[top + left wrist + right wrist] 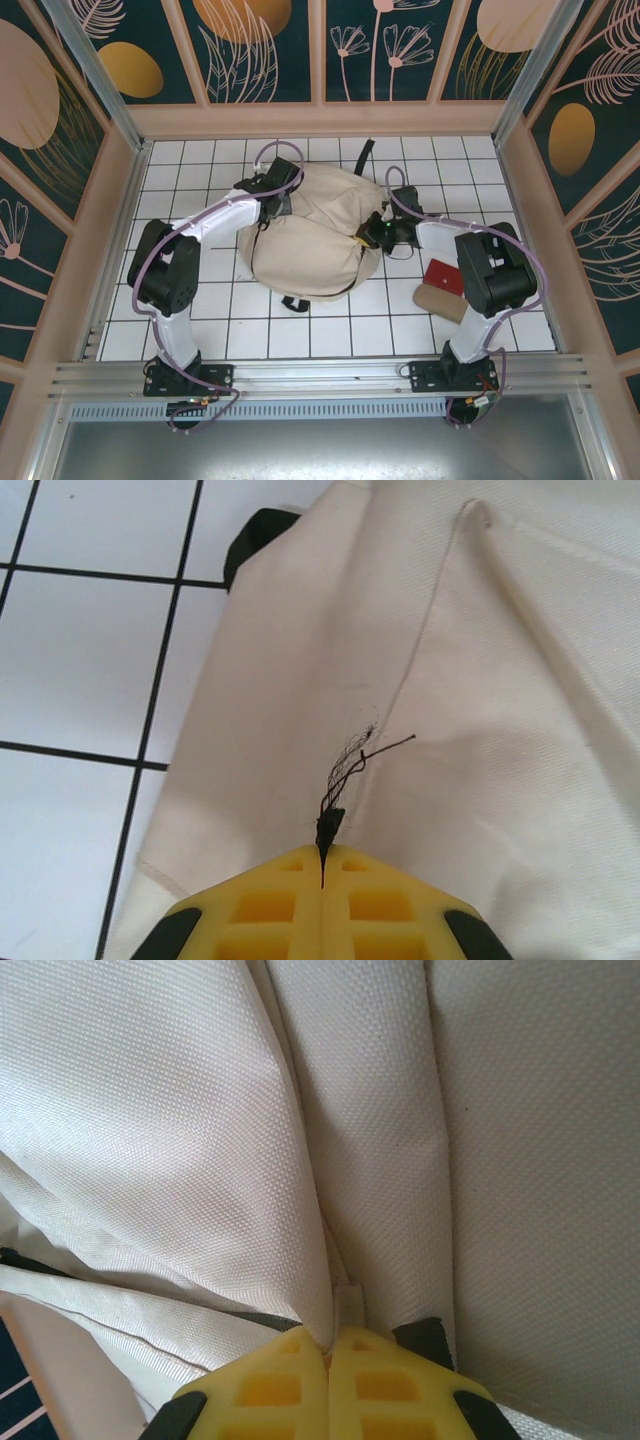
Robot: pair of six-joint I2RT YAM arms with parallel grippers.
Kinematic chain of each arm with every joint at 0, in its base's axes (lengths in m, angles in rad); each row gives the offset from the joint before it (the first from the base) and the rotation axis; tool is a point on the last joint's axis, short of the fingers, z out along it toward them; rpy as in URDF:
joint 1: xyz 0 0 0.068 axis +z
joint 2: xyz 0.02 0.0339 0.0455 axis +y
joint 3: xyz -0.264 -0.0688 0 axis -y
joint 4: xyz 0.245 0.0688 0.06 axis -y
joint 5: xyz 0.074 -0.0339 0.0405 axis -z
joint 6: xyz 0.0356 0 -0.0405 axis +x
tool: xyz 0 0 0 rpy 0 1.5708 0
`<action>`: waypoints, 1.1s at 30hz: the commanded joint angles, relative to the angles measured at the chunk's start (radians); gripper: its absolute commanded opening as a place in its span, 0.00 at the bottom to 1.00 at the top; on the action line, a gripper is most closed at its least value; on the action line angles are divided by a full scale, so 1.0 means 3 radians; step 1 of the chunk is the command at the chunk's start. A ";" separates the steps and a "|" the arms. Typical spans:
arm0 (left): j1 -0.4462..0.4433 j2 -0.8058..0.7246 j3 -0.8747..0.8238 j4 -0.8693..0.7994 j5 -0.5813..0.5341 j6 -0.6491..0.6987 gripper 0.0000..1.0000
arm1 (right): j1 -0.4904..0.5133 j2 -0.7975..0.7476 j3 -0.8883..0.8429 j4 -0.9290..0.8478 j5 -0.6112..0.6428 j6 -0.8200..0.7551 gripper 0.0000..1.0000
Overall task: Pack the student bag
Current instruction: Unzip the student bag at the top-center of the table, then open the student bag at the top-center of the table.
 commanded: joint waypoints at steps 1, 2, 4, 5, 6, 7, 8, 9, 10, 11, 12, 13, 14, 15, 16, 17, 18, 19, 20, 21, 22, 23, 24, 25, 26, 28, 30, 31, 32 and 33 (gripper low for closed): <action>0.0092 -0.0170 -0.0068 -0.0019 -0.0235 0.0043 0.00 | -0.0138 0.0023 0.0277 -0.0313 0.0407 -0.0370 0.00; 0.0092 -0.0186 -0.0085 -0.0006 -0.0193 0.0024 0.00 | -0.0147 0.0069 0.0372 -0.0340 0.0427 -0.0444 0.00; 0.0092 -0.0223 -0.0147 0.0047 -0.0057 -0.0012 0.00 | -0.0151 0.0170 0.0572 -0.0336 0.0424 -0.0617 0.00; 0.0092 -0.0248 -0.0190 0.0079 0.0008 -0.0027 0.00 | -0.0150 0.0218 0.0651 -0.0361 0.0415 -0.0668 0.00; 0.0092 -0.0269 -0.0239 0.0124 0.0074 -0.0040 0.00 | -0.0150 0.0267 0.0734 -0.0387 0.0392 -0.0723 0.00; 0.0092 -0.0294 -0.0279 0.0152 0.0122 -0.0054 0.00 | -0.0147 0.0305 0.0807 -0.0401 0.0344 -0.0789 0.00; 0.0092 -0.0314 -0.0313 0.0174 0.0166 -0.0062 0.00 | -0.0143 0.0316 0.0845 -0.0416 0.0322 -0.0824 0.00; 0.0092 -0.0336 -0.0350 0.0205 0.0219 -0.0067 0.00 | -0.0139 0.0311 0.0871 -0.0423 0.0334 -0.0867 0.00; 0.0094 -0.0352 -0.0377 0.0231 0.0265 -0.0072 0.00 | -0.0142 0.0291 0.0907 -0.0433 0.0362 -0.0931 0.02; 0.0092 -0.0363 -0.0403 0.0256 0.0307 -0.0074 0.00 | -0.0147 0.0281 0.0952 -0.0465 0.0391 -0.0988 0.08; 0.0093 -0.0368 -0.0420 0.0283 0.0351 -0.0072 0.00 | -0.0144 0.0270 0.1046 -0.0547 0.0434 -0.1058 0.17; 0.0092 -0.0368 -0.0422 0.0295 0.0368 -0.0077 0.00 | -0.0136 0.0265 0.1143 -0.0664 0.0464 -0.1118 0.25; 0.0092 -0.0357 -0.0419 0.0300 0.0376 -0.0081 0.00 | -0.0114 0.0239 0.1207 -0.0724 0.0522 -0.1152 0.29; 0.0092 -0.0350 -0.0414 0.0306 0.0376 -0.0082 0.00 | -0.0060 0.0209 0.1268 -0.0791 0.0652 -0.1187 0.32; 0.0092 -0.0347 -0.0414 0.0318 0.0385 -0.0088 0.00 | 0.0003 0.0190 0.1340 -0.0853 0.0777 -0.1206 0.33; 0.0092 -0.0348 -0.0417 0.0330 0.0408 -0.0083 0.00 | 0.0076 0.0199 0.1407 -0.0905 0.0845 -0.1202 0.33; 0.0092 -0.0347 -0.0422 0.0349 0.0435 -0.0091 0.00 | 0.0133 0.0228 0.1467 -0.0947 0.0865 -0.1167 0.32; 0.0092 -0.0348 -0.0425 0.0361 0.0459 -0.0092 0.00 | 0.0191 0.0269 0.1498 -0.0917 0.0785 -0.1115 0.30; 0.0092 -0.0348 -0.0427 0.0366 0.0481 -0.0097 0.00 | 0.0228 0.0312 0.1506 -0.0849 0.0638 -0.1061 0.29; 0.0092 -0.0347 -0.0428 0.0373 0.0494 -0.0105 0.00 | 0.0273 0.0374 0.1511 -0.0753 0.0490 -0.0980 0.26; 0.0092 -0.0348 -0.0432 0.0373 0.0502 -0.0115 0.00 | 0.0309 0.0447 0.1525 -0.0675 0.0383 -0.0891 0.25; 0.0092 -0.0358 -0.0441 0.0373 0.0518 -0.0118 0.00 | 0.0350 0.0506 0.1551 -0.0621 0.0298 -0.0848 0.25; 0.0092 -0.0367 -0.0456 0.0378 0.0529 -0.0118 0.00 | 0.0395 0.0584 0.1609 -0.0592 0.0230 -0.0826 0.25; 0.0092 -0.0384 -0.0472 0.0379 0.0532 -0.0119 0.00 | 0.0440 0.0648 0.1681 -0.0599 0.0211 -0.0800 0.24; 0.0092 -0.0394 -0.0489 0.0382 0.0538 -0.0118 0.00 | 0.0470 0.0705 0.1737 -0.0598 0.0188 -0.0793 0.24; 0.0095 -0.0416 -0.0528 0.0397 0.0568 -0.0113 0.00 | 0.0530 0.0825 0.1877 -0.0623 0.0124 -0.0778 0.24; 0.0092 -0.0434 -0.0557 0.0409 0.0589 -0.0123 0.00 | 0.0567 0.0949 0.2007 -0.0698 0.0109 -0.0787 0.24; 0.0092 -0.0436 -0.0569 0.0414 0.0593 -0.0126 0.00 | 0.0585 0.1009 0.2060 -0.0750 0.0129 -0.0788 0.23; 0.0092 -0.0443 -0.0575 0.0419 0.0592 -0.0131 0.00 | 0.0602 0.1054 0.2104 -0.0804 0.0155 -0.0793 0.23; 0.0092 -0.0449 -0.0585 0.0424 0.0591 -0.0131 0.00 | 0.0616 0.1085 0.2127 -0.0828 0.0154 -0.0797 0.23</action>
